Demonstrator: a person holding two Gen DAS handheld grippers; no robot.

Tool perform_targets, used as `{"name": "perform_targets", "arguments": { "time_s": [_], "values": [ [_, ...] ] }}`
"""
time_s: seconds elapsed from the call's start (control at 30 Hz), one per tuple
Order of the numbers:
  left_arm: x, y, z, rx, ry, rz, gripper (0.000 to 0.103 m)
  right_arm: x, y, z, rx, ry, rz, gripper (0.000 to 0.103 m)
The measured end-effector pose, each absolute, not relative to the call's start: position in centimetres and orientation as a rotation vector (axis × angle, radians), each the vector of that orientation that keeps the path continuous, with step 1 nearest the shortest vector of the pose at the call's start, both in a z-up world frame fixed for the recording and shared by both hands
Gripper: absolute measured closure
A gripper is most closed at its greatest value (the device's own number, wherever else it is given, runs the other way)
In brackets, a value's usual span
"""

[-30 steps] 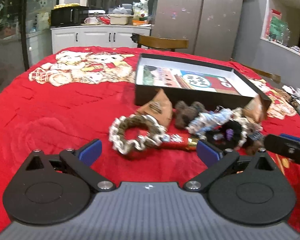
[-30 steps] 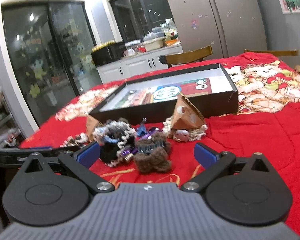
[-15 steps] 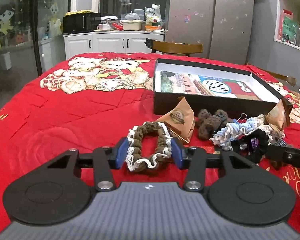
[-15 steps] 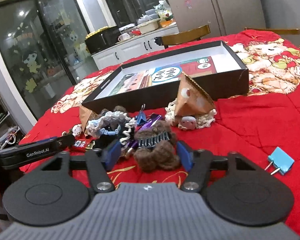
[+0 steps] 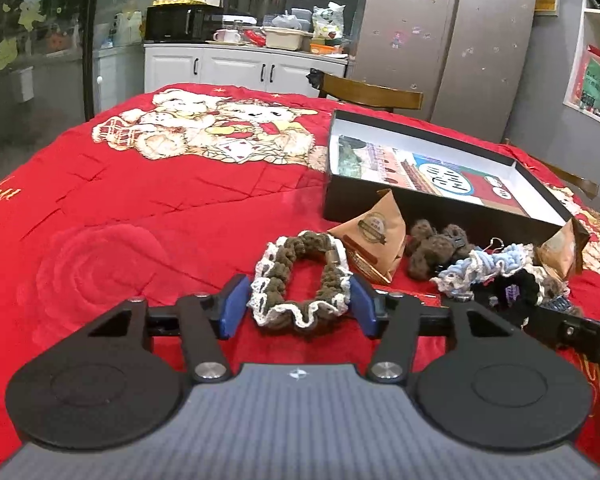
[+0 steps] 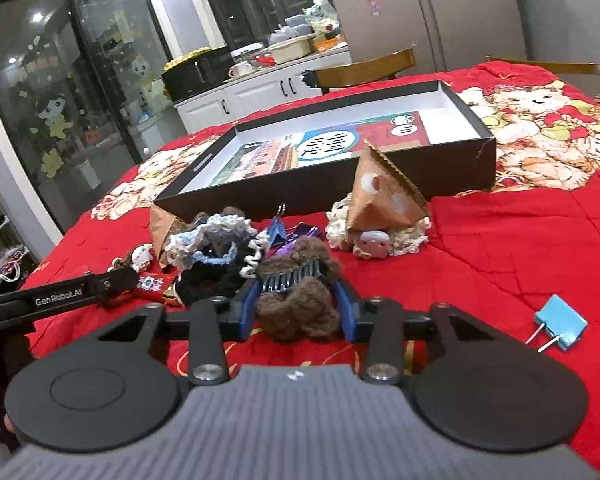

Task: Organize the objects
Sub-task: 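Close left gripper on the brown scrunchie while right gripper closes on the brown bow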

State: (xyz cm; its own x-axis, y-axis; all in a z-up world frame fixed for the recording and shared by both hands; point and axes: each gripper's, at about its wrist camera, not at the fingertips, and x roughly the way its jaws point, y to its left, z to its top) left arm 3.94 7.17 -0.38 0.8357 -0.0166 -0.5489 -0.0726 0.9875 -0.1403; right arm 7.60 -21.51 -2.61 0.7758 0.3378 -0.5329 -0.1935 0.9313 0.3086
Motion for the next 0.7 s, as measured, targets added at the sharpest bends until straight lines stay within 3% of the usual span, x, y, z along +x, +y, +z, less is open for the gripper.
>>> {"name": "perform_targets", "arguments": {
  "time_s": [0.03,0.1,0.13,0.7],
  "values": [
    [3.9,7.0,-0.4,-0.152,0.577,0.018,0.054,7.5,-21.4,-2.6,0.232,0.618,0.281,0.063],
    [3.7,6.6,-0.3,-0.134,0.570,0.015,0.073,7.5,-21.1,-2.5,0.216,0.615,0.274,0.065],
    [3.7,6.5,-0.3,-0.129,0.569,0.022,0.076,7.4,-21.1,-2.5,0.213,0.612,0.275,0.067],
    [3.3,6.7,-0.1,-0.139,0.553,0.019,0.089,6.3,-22.5,-2.0,0.281,0.521,0.261,0.069]
  ]
}}
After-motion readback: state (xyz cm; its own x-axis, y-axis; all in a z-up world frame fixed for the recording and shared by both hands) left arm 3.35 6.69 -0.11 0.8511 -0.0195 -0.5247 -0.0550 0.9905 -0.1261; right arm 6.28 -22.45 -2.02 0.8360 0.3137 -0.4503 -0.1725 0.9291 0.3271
